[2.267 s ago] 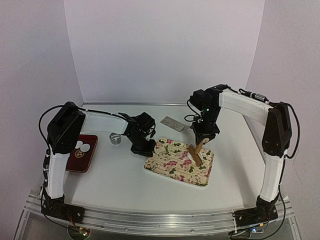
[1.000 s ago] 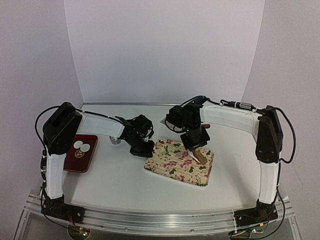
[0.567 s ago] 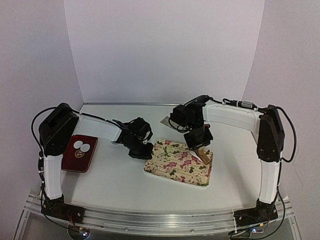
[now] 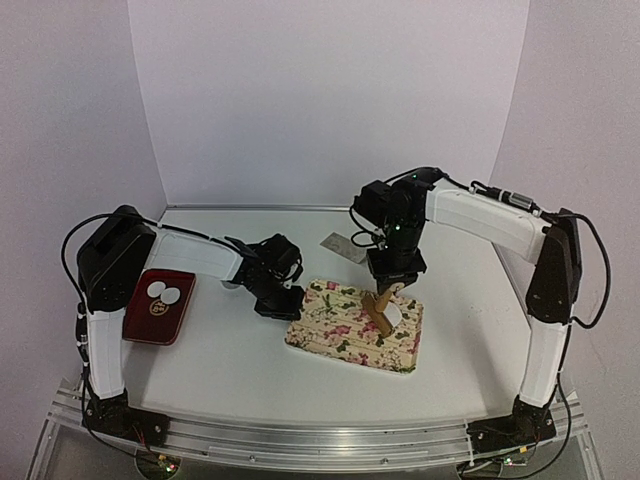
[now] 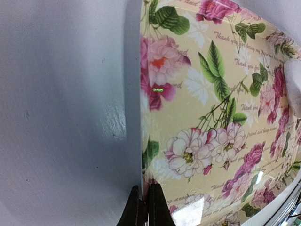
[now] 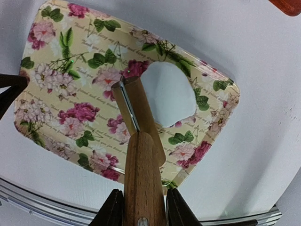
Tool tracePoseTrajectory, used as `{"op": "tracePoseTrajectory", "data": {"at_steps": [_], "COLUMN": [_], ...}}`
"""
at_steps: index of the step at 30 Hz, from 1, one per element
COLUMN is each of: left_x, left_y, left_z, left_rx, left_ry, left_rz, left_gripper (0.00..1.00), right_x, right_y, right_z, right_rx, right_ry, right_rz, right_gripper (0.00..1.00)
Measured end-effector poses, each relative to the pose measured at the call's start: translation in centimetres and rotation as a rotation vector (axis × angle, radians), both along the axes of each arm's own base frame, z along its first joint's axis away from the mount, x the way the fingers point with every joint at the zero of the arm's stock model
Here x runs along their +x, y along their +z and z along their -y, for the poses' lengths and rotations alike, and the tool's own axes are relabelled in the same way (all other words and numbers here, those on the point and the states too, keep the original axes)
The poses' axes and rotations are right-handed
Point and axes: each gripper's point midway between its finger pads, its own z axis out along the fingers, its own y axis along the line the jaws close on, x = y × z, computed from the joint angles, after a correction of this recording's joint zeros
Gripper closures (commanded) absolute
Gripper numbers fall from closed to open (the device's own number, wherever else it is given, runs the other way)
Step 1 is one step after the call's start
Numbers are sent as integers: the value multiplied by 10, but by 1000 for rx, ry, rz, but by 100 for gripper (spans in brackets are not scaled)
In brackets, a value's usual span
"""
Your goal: Roll out the dumpling wrappers from the dough
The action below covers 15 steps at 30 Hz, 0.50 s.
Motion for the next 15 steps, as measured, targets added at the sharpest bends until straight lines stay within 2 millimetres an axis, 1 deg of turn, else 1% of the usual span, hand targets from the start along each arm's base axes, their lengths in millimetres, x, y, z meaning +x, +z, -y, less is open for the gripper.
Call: {"op": "tracePoseTrajectory", "data": {"at_steps": [3, 7, 12, 15], "left_x": [-2, -4, -5, -5], "left_y": [0, 0, 0, 0], "left_z": [0, -1, -1, -2], "left_rx": [8, 17, 23, 25], "left_ry": [-1, -3, -2, -2], "left_rz": [-6, -14, -21, -23], "left_gripper": [100, 100, 100, 100], "right_x": [-1, -1, 7, 13], "right_y": [7, 8, 10, 7], "right_z": [-5, -4, 0, 0], "right_rx": [22, 19, -15, -34], "right_ry": [12, 21, 26, 28], "right_rz": [7, 11, 48, 64], "right_gripper": [100, 100, 100, 100]}}
